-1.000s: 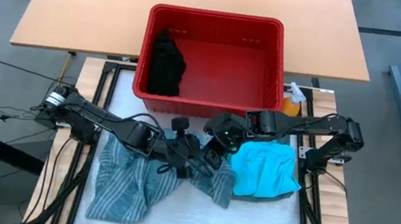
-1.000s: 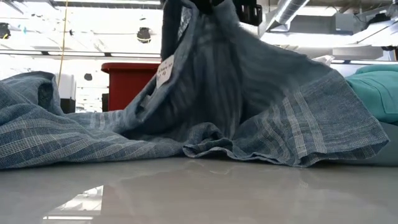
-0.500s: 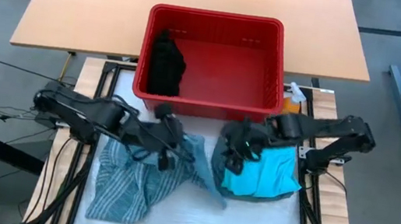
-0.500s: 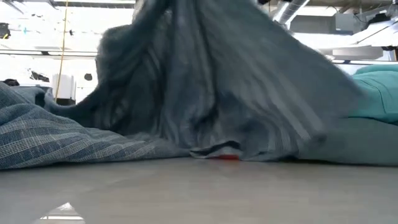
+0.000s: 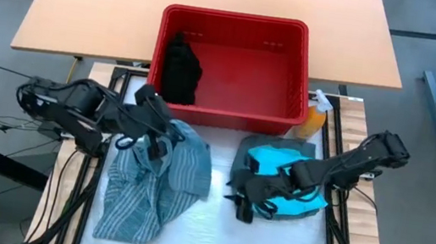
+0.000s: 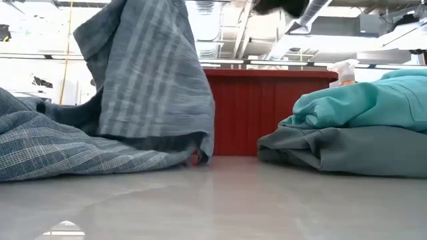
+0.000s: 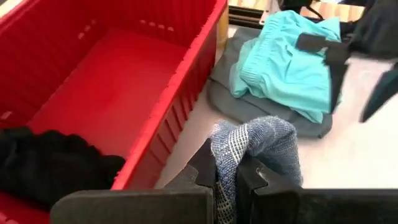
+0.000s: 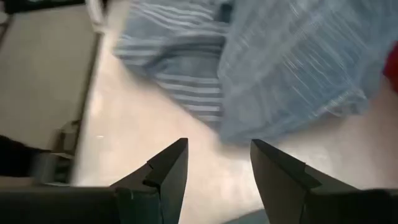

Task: Fold Laundry from Bin
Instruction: Fold the blue shirt

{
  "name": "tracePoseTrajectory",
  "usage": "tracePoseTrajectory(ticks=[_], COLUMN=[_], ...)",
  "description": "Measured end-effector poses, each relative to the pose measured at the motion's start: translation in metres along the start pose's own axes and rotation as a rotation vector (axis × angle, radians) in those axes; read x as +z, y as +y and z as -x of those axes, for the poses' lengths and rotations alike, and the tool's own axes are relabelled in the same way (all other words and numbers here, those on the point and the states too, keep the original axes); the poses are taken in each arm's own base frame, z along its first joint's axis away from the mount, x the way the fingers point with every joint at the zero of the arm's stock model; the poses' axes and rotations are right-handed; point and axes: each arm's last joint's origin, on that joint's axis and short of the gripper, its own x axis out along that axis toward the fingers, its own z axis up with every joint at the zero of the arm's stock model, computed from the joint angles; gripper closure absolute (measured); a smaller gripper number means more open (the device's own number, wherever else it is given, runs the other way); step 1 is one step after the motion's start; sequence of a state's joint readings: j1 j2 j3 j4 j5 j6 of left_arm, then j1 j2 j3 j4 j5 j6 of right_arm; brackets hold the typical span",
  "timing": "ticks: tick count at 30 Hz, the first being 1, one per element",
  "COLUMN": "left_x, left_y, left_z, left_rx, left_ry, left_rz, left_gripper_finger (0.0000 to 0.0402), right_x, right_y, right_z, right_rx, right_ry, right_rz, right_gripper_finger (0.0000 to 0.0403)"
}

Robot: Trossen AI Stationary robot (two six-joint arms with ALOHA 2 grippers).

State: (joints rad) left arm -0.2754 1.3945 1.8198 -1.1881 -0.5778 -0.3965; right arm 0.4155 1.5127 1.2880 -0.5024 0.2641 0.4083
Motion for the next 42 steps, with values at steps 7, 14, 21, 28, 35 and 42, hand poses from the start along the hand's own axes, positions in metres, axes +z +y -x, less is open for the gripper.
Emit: tracePoseTrajectory(ticks=[7, 14, 21, 28, 35, 42], left_x=[-0.006, 0.005, 0.013, 0.026, 0.022, 0.017], left_y=[0.014, 0.024, 0.048, 0.086, 0.102, 0.102], left_z=[0.001, 0.017, 0.057, 0.123, 0.146, 0.141], left_rx=[0.068, 0.0, 0.008, -0.048, -0.071, -0.028], left_ry=[0.069, -0.018, -0.117, -0.379, -0.447, -0.39], left_rz=[-0.037, -0.037, -0.03, 0.139, 0.209, 0.223], left_gripper_finger=[0.0401, 0.0401, 0.0401, 0.0402, 0.0401, 0.0401], right_x=[-0.039, -0.062, -0.063, -0.033, -0.018, -0.006], right_y=[-0.019, -0.018, -0.022, -0.017, -0.037, -0.048], right_z=[-0.046, -0.101, -0.152, -0.175, -0.206, -0.229], right_rx=[-0.032, -0.046, -0.1, -0.019, 0.158, 0.306], right_ry=[0.012, 0.029, 0.074, 0.031, -0.006, -0.228], right_rz=[0.128, 0.117, 0.045, 0.03, 0.067, -0.04], right_gripper_finger=[0.02, 0.02, 0.02, 0.02, 0.02, 0.02])
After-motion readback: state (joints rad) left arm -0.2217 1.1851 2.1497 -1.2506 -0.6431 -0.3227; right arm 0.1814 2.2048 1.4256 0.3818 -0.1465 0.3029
